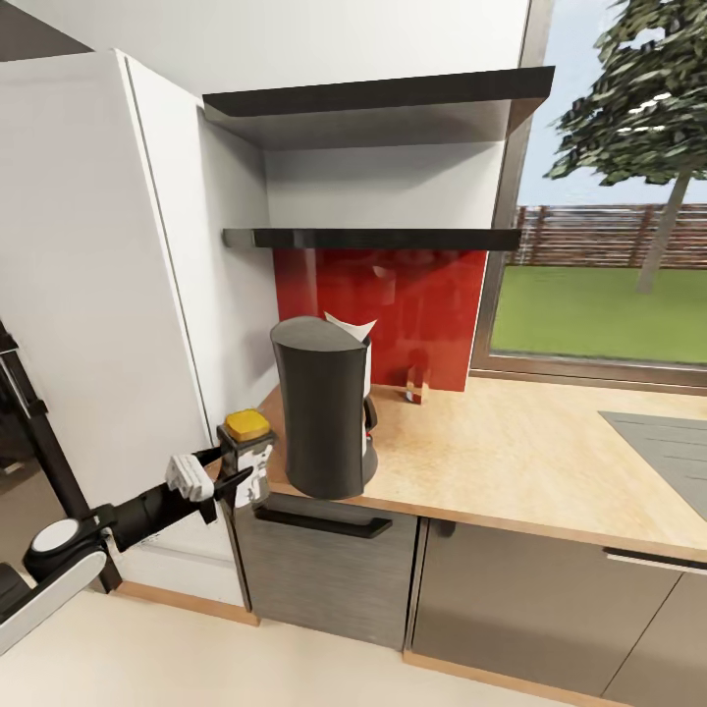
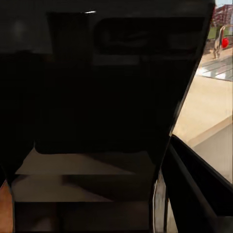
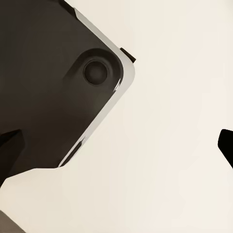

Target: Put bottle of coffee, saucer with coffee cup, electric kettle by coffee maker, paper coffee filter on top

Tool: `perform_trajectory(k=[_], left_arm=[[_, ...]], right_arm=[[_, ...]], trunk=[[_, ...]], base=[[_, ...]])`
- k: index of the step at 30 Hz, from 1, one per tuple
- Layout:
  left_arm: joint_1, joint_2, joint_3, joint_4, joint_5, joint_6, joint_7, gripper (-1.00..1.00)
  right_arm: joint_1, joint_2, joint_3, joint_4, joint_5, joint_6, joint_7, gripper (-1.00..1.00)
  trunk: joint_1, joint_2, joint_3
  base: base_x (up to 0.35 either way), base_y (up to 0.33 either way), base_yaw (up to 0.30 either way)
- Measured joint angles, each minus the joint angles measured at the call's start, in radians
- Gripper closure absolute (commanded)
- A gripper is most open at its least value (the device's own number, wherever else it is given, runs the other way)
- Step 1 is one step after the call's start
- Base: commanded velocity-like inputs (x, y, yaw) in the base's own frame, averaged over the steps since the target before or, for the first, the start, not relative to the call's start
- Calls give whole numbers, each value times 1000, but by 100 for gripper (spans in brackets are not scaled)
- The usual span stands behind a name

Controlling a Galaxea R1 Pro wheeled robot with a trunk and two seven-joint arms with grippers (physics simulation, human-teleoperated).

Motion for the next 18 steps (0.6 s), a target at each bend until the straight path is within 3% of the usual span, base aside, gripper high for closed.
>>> perform_trajectory(k=[12, 18], left_arm=[[0, -3, 14, 1, -3, 0, 107, 100], [0, -47, 14, 4, -4, -1, 140, 100]], right_arm=[[0, 0, 0, 0, 0, 0, 0, -100], [0, 0, 0, 0, 0, 0, 0, -100]], trunk=[[0, 0, 0], [0, 0, 0]], base=[[0, 0, 0], [0, 0, 0]])
